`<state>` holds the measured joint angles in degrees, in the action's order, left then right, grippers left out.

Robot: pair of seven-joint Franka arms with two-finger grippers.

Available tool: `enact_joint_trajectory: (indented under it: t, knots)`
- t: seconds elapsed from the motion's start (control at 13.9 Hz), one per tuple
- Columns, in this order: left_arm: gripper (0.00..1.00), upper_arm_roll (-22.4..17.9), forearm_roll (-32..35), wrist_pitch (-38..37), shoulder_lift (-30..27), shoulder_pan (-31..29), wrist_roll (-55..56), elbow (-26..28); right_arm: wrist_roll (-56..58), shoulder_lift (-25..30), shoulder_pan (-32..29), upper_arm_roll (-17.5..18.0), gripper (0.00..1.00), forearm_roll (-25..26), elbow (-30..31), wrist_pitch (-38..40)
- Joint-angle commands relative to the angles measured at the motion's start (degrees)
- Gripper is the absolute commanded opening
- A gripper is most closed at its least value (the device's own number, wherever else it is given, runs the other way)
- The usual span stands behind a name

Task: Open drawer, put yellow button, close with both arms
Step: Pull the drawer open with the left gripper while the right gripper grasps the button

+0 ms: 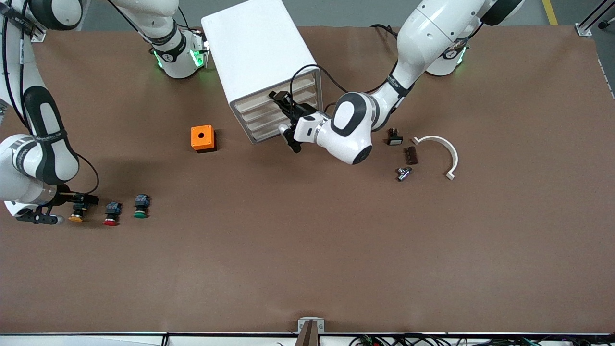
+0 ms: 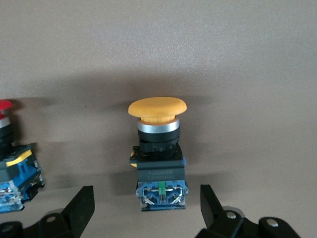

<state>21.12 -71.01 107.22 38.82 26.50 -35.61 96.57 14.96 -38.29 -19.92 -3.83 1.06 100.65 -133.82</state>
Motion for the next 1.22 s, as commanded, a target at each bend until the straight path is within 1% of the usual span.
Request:
enact_joint_trajectory:
  t: [0.0,0.14,0.43,0.5,0.72,0.86,1.15]
  knots:
    - [0.03,-0.38,-0.19,-0.17,2.74,-1.63,0.81,-4.11,0.51,-0.82,-1.18,0.93,0.6,-0.62,-1.16,-0.21]
    - [0.03,-0.9,-0.1,-0.35,2.75,-1.89,0.81,-4.9,0.51,-1.0,-1.18,0.93,0.46,-0.62,-1.16,-0.21]
    - [0.03,-3.54,-0.01,-1.57,3.71,-1.89,0.81,-6.83,0.69,-1.09,-0.91,0.93,0.2,-0.54,-1.86,-0.04]
    - [0.03,-4.5,-0.1,-2.62,4.33,-2.24,0.81,-7.97,0.6,-1.0,-0.74,0.93,0.17,-0.54,-2.12,0.05]
    - [0.02,-7.48,0.51,-6.75,5.73,-2.59,0.81,-10.43,0.42,-0.21,-0.21,1.11,0.17,-0.62,-2.39,0.4]
    - [0.02,-8.28,0.96,-9.13,6.61,-3.3,0.81,-11.66,0.51,1.89,0.05,1.2,0.17,-0.62,-2.48,1.19]
    - [0.03,-8.37,2.54,-10.1,6.88,-5.32,0.81,-12.11,-0.28,11.19,2.86,1.29,0.17,-0.62,-2.57,12.85]
